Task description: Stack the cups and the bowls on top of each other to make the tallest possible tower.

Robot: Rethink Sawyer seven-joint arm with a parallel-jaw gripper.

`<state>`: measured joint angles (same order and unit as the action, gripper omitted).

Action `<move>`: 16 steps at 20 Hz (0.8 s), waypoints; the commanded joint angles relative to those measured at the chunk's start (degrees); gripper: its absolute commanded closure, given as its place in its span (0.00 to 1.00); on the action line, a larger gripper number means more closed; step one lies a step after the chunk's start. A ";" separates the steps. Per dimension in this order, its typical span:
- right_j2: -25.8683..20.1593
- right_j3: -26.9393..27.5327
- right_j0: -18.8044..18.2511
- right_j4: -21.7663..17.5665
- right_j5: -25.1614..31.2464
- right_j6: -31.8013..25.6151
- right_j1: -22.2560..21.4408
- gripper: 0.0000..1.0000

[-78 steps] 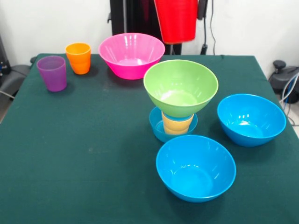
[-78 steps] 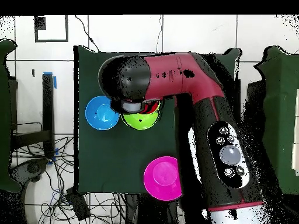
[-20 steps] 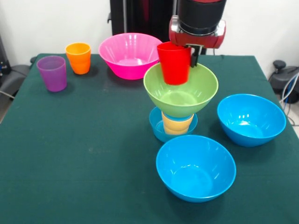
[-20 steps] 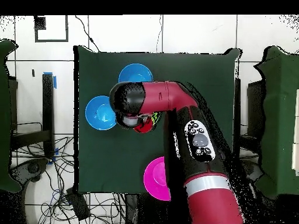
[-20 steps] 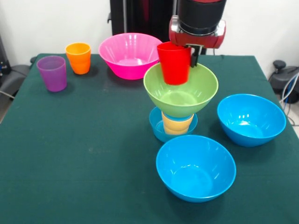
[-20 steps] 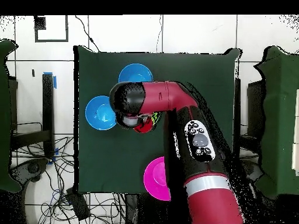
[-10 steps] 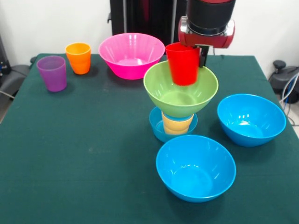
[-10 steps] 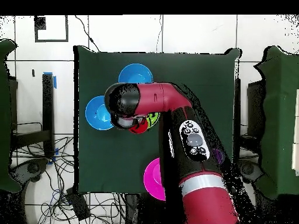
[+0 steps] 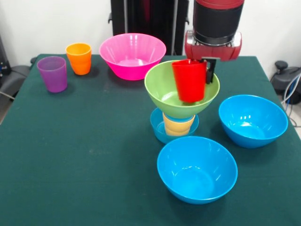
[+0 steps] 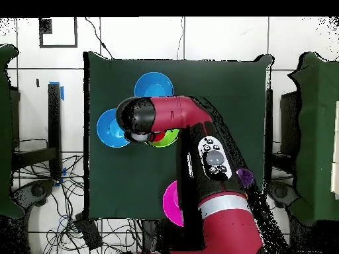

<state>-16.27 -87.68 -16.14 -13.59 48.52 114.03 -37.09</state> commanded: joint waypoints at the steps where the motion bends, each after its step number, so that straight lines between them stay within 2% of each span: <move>1: 3.00 -3.21 2.64 -4.24 -4.14 4.48 1.22 1.00; 6: 5.41 -5.63 3.80 -1.17 -0.37 6.97 0.51 1.00; 9: 6.16 -4.16 3.95 -0.39 1.57 6.86 1.16 1.00; 16: 6.50 -4.54 3.40 0.44 0.94 4.97 1.71 1.00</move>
<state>-10.71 -89.23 -13.02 -13.49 46.60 114.03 -37.03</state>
